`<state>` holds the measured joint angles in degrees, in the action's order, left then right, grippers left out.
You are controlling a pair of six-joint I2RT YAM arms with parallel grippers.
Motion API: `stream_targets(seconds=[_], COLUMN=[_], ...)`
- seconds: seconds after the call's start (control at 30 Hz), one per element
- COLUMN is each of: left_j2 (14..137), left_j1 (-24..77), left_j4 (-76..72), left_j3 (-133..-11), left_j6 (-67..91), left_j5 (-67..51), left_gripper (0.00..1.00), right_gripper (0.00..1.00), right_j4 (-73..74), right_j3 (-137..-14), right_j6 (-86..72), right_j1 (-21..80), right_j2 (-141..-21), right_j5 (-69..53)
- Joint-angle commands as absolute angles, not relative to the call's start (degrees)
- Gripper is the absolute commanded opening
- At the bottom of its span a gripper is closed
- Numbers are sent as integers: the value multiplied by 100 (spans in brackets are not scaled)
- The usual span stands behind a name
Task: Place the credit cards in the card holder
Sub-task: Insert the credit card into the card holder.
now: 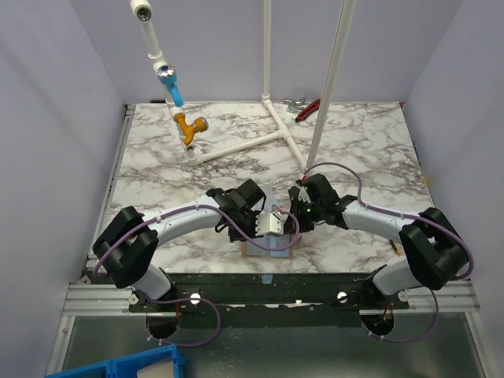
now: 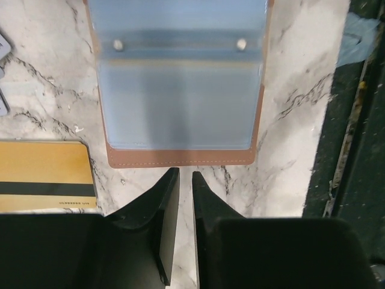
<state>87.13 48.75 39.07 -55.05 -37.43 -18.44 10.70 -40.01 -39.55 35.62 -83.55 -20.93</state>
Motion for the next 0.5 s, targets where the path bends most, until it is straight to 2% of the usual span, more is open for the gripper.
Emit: stream_targets(seconds=[0.0,0.2,0.33,0.47], left_j2=[8644,8973,9066,9123], left_j1=[5182,5458,5695,6076], left_j4=[3579,3521,3581,3593], left_j3=[-5117,-5114,-5106,-5211], left_j6=[-4148,-3716,-3576,-3718], left_j5=[-796,-272,-516,-787], left_gripper=[17,15,13,11], right_gripper=[1,1,1,1], right_j4=[563,542,662,1304], right_j3=[-3690,-3411,-3297,-3549], right_j6=[-4084,-4075,-4020,-3780], right_j1=[3566,3594,3621,3538], right_j2=[-8276,-7940,-7768,-7842], right_j5=[-2730,-2593,-2390,-1594])
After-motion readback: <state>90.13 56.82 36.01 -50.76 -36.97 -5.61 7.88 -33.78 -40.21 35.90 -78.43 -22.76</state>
